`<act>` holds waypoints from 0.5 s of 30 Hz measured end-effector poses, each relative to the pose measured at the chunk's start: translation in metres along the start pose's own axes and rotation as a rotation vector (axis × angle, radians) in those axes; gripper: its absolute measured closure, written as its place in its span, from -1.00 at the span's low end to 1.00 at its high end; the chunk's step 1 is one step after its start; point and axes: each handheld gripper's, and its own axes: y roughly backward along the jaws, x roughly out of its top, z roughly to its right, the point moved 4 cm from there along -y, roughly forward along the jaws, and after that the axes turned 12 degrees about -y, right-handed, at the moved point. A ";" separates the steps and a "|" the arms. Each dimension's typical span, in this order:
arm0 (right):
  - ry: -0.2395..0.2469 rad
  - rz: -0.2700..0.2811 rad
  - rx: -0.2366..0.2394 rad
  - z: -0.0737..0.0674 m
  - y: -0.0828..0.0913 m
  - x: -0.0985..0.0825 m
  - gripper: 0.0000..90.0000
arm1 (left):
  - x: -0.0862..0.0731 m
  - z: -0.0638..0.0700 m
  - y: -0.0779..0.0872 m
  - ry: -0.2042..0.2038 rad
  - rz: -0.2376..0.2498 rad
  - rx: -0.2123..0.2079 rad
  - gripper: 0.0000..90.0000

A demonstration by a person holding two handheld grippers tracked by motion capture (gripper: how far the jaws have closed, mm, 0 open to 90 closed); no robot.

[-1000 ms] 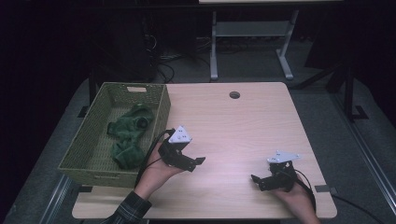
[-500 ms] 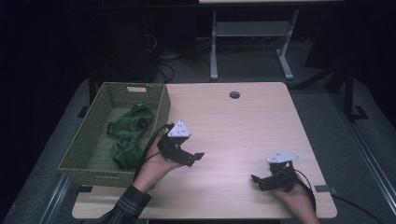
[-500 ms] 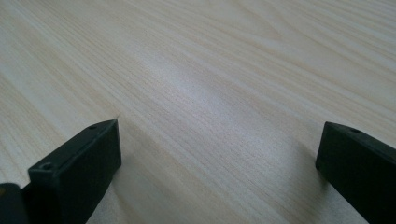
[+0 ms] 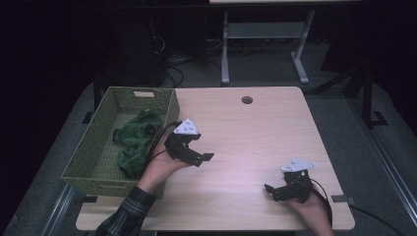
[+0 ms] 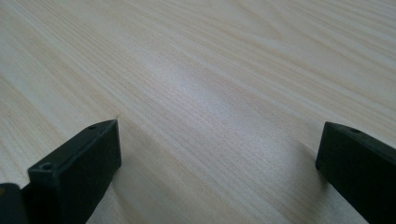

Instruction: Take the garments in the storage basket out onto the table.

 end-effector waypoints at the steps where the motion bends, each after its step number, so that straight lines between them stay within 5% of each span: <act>1: -0.001 0.000 -0.001 0.000 0.000 0.000 -1.00 | 0.000 -0.001 0.001 -0.005 0.000 0.002 -0.69; 15: 0.000 0.000 -0.001 0.000 0.000 0.000 -1.00 | -0.005 -0.023 0.038 0.031 0.039 0.084 -0.69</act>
